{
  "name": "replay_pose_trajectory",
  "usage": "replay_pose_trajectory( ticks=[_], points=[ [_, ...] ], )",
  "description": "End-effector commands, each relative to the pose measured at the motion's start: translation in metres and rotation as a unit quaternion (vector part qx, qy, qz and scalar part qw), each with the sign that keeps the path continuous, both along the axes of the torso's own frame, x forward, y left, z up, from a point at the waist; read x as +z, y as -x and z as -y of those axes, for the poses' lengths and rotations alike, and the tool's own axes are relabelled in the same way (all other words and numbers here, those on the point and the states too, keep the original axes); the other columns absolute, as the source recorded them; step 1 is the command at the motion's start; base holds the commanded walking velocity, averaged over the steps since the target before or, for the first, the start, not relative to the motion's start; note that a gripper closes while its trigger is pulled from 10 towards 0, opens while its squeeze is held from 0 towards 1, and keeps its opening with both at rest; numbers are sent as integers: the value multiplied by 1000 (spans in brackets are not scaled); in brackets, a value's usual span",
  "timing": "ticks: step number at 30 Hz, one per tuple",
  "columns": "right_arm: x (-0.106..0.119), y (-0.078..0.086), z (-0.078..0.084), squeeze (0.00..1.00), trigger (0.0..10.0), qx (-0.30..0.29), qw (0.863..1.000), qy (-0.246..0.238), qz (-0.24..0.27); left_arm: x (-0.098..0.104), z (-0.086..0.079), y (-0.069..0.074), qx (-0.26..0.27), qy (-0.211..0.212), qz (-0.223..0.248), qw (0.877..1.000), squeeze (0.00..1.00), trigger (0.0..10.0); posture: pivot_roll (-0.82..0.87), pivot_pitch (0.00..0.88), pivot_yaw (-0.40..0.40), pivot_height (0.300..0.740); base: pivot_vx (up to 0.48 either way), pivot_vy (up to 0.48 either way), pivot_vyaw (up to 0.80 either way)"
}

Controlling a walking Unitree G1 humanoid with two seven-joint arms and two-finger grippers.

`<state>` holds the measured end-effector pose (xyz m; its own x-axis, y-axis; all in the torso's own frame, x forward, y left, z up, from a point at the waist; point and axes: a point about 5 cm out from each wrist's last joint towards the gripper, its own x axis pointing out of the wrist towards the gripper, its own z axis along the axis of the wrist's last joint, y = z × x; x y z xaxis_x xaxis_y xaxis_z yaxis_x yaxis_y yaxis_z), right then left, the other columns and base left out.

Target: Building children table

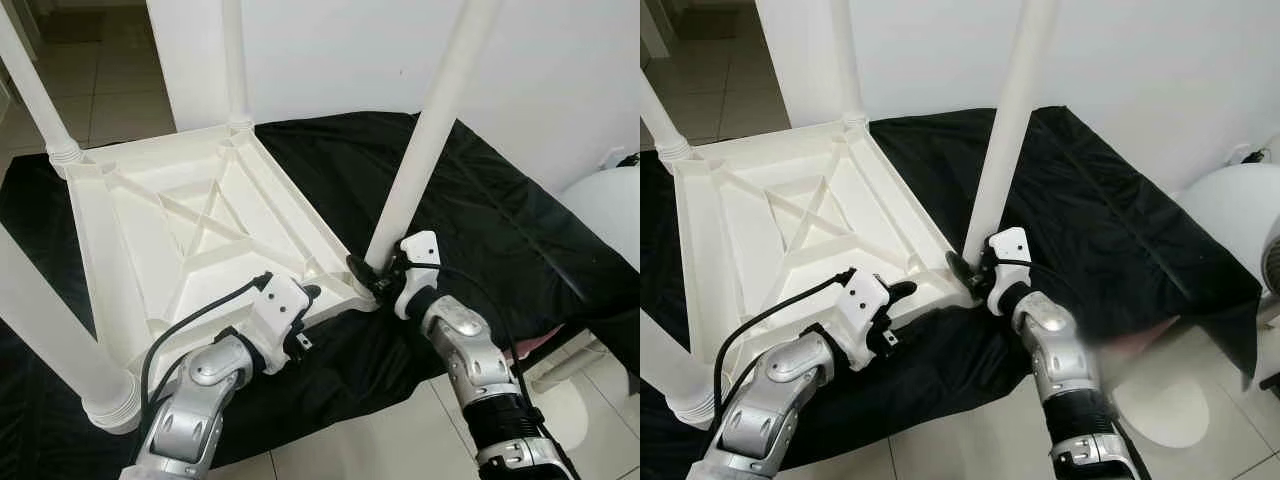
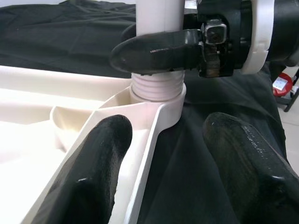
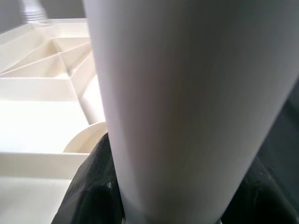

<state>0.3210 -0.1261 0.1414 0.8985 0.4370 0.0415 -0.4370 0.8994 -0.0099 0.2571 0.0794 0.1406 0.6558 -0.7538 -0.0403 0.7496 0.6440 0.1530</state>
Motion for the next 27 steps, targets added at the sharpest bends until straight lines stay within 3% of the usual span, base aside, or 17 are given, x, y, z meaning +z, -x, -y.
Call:
replay_pose_trajectory(
  ticks=[1,7,12,21,22,27],
  points=[
    [-11,4,8,0,10000,-63,997,-8,-35,-1,-2,-2,38,0,4,999,0,10000,-29,59,-40,740,0,0,0],
    [-13,15,-6,0,10000,-120,991,-37,-44,0,0,-3,36,1,5,999,0,10000,-32,49,-42,740,0,0,0],
    [-16,28,-18,0,10000,-218,972,-56,-61,0,1,-4,32,-1,8,999,0,10000,-28,38,-44,740,0,0,0],
    [-10,27,-15,0,10000,-225,971,-58,-59,-2,1,-2,26,-6,7,1000,0,10000,-29,34,-46,740,0,0,0],
    [-8,26,-14,1000,10000,-222,972,-62,-55,-2,1,-3,27,-6,7,1000,0,10000,-28,33,-47,740,0,0,0],
    [-2,26,-13,1000,10000,-210,975,-69,-39,-1,2,-3,28,-4,8,1000,0,10000,-27,31,-51,740,0,0,0]
  ],
)
